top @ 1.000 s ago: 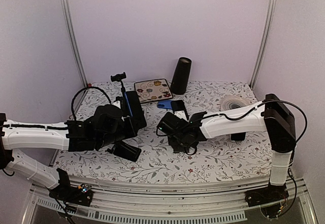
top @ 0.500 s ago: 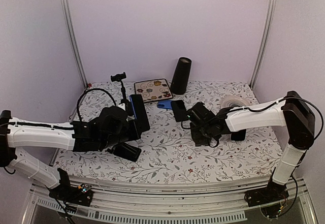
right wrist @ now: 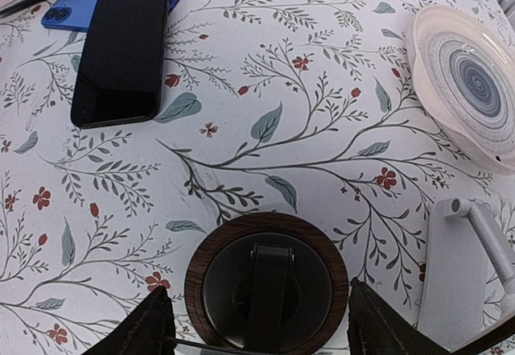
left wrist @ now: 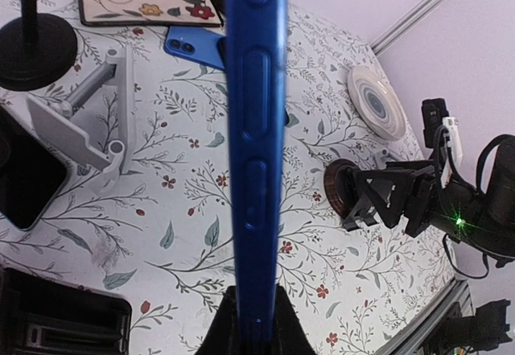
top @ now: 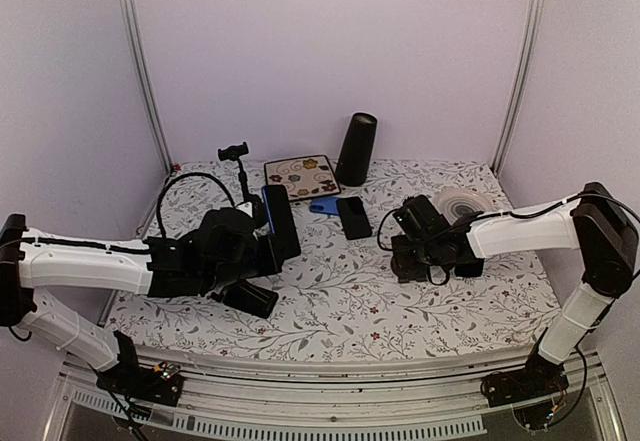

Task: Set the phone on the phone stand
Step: Move the phone stand to the center of the board, then pass from the left arm to the right, then place the phone on the phone stand.

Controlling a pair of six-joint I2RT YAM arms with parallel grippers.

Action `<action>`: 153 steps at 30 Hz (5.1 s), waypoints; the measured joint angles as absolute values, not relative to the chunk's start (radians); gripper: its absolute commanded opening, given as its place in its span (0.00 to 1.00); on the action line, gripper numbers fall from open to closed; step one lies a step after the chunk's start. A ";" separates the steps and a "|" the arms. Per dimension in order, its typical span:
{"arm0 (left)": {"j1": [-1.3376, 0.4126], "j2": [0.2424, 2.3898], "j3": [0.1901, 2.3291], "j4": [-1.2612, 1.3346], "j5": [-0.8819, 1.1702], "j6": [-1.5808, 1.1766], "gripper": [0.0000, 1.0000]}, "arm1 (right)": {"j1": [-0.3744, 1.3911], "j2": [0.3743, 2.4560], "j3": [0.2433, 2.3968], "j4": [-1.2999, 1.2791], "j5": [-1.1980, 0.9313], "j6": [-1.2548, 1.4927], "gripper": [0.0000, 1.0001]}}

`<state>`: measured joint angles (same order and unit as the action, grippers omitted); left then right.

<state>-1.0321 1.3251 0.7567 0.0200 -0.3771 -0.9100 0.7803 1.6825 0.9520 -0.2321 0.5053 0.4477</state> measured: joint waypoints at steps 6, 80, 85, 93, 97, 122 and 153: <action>-1.036 1.338 0.771 0.026 -0.372 -0.905 0.00 | 0.744 1.658 0.910 -0.170 0.450 0.418 0.59; -1.148 1.520 0.925 0.220 -0.165 -0.601 0.00 | 0.835 1.290 0.996 -0.164 0.007 0.506 0.99; -1.159 1.561 0.963 0.209 -0.163 -0.586 0.00 | 0.875 1.289 1.015 -0.137 -0.010 0.535 0.99; -1.181 1.619 1.019 0.184 -0.163 -0.564 0.00 | 0.891 1.289 1.028 -0.118 -0.009 0.562 0.99; -1.192 1.641 1.049 0.155 -0.167 -0.551 0.00 | 0.891 1.291 1.029 -0.120 -0.001 0.569 0.99; -1.211 1.671 1.090 0.122 -0.184 -0.522 0.55 | 0.892 1.311 1.029 -0.186 0.066 0.599 0.34; -1.185 1.577 0.971 0.108 -0.342 -0.685 0.97 | 0.823 1.445 0.929 -0.176 0.544 0.447 0.31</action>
